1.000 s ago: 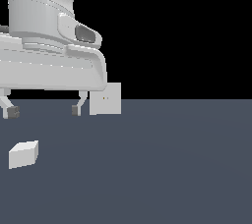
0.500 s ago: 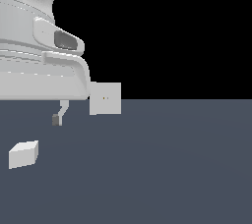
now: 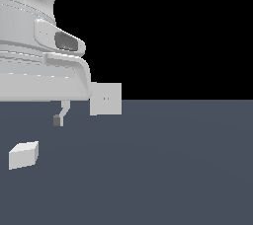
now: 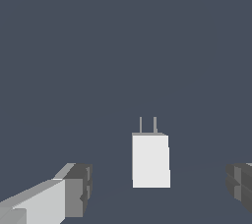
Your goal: Plug the charger into the wall socket.
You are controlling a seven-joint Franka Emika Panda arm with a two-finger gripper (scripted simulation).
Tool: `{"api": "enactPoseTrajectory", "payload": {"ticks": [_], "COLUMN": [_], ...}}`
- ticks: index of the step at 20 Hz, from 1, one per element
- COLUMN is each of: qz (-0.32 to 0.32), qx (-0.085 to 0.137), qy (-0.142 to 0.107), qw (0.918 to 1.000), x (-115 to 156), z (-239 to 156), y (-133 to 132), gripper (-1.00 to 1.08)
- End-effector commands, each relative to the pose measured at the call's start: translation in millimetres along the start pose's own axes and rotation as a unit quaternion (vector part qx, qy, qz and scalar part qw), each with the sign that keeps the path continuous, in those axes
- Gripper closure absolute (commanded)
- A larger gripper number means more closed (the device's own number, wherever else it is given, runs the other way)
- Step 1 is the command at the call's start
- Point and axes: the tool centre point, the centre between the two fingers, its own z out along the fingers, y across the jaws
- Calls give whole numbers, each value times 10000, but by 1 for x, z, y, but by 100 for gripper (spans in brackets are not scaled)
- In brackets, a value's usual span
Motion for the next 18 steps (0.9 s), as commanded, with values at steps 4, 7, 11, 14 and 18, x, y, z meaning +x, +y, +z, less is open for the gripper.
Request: {"api": "enactPoseTrajectory", "payload": {"ticks": [4,7,11,14,18], "qz": [0,1,5,5,7], "qx": [-1,-3,-5,-5,-5], "qy": [-4,-5,-7,-7,-7], "qw": [10000,10000,10000,10000,10000], "x": [-2,-5,-7,-7,-7], "z": [13,27,42,47,48], "y": [0,0,1,1,1], "gripper": [-92,-92,-92,-92,108]}}
